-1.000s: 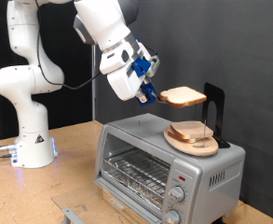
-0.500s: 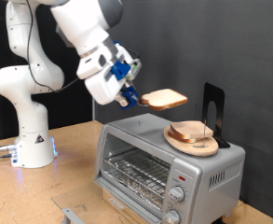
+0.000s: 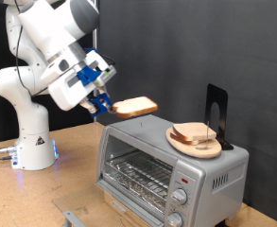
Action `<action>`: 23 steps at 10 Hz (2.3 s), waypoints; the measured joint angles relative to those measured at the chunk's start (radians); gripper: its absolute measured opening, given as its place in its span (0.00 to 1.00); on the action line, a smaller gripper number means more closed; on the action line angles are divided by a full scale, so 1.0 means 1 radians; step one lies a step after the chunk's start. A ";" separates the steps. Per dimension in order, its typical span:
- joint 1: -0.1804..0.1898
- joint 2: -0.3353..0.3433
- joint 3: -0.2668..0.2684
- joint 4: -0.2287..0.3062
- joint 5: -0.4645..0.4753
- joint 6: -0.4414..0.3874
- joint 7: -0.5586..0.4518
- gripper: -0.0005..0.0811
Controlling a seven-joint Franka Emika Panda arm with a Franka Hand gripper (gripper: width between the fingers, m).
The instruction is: Make a piece of toast with the oven
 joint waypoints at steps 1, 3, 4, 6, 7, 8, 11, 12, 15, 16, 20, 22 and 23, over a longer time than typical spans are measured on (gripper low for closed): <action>-0.006 -0.004 -0.018 -0.012 0.000 -0.002 -0.010 0.58; -0.011 -0.006 -0.051 -0.019 -0.006 -0.052 -0.040 0.58; -0.011 -0.005 -0.048 -0.019 -0.006 -0.048 -0.039 0.58; -0.015 -0.002 -0.046 -0.032 -0.053 -0.049 -0.036 0.58; -0.026 0.001 -0.046 -0.046 -0.092 -0.049 -0.034 0.58; -0.041 0.006 -0.047 -0.061 -0.116 -0.042 -0.034 0.58; -0.064 0.045 -0.073 -0.092 -0.118 0.015 -0.066 0.58; -0.064 0.068 -0.090 -0.092 -0.117 0.014 -0.081 0.58; -0.063 0.170 -0.103 -0.072 -0.135 0.013 -0.145 0.58; -0.061 0.206 -0.102 -0.057 -0.135 0.020 -0.177 0.58; -0.046 0.273 -0.089 -0.032 -0.115 0.050 -0.231 0.58; -0.047 0.273 -0.088 -0.034 -0.134 0.050 -0.240 0.58; -0.046 0.273 -0.082 -0.034 -0.155 0.059 -0.266 0.58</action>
